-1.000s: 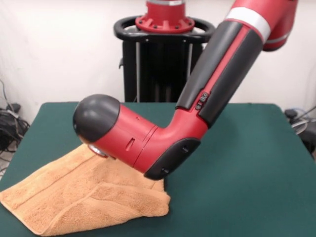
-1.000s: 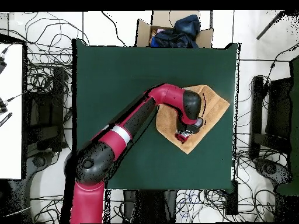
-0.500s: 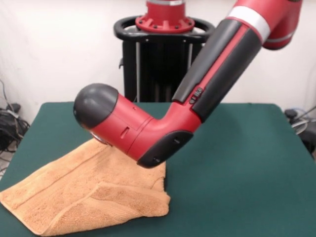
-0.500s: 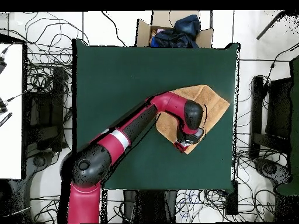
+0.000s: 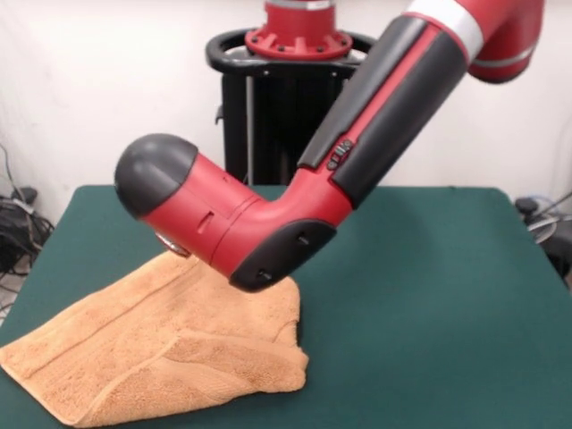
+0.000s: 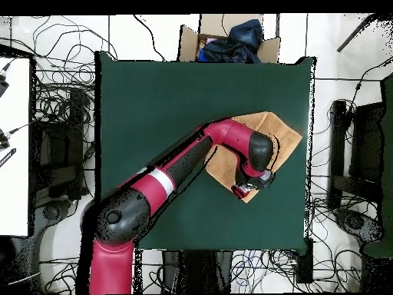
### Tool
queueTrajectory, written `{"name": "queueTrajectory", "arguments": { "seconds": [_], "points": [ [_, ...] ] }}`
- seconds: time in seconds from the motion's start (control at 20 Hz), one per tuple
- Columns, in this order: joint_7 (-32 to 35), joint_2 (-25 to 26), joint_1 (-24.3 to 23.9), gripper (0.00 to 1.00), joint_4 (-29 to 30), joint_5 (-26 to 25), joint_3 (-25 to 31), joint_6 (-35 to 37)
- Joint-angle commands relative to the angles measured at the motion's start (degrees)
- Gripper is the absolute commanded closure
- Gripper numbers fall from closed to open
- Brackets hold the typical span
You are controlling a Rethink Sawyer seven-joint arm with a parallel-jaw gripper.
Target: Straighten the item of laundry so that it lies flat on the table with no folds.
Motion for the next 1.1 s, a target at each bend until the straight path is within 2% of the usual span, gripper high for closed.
{"name": "queueTrajectory", "arguments": {
  "seconds": [0.05,0.65,0.8,1.1],
  "points": [
    [12.9,-0.6,-2.6,1.0,-8.9,5.2,2.1,11.0],
    [12.3,-2.0,-4.4,1.0,-11.0,5.7,3.1,16.7],
    [12.7,-2.8,-4.2,1.0,-10.7,8.0,3.4,22.9],
    [12.2,-2.5,-4.9,1.0,-11.5,6.8,2.8,20.9]
  ]
}}
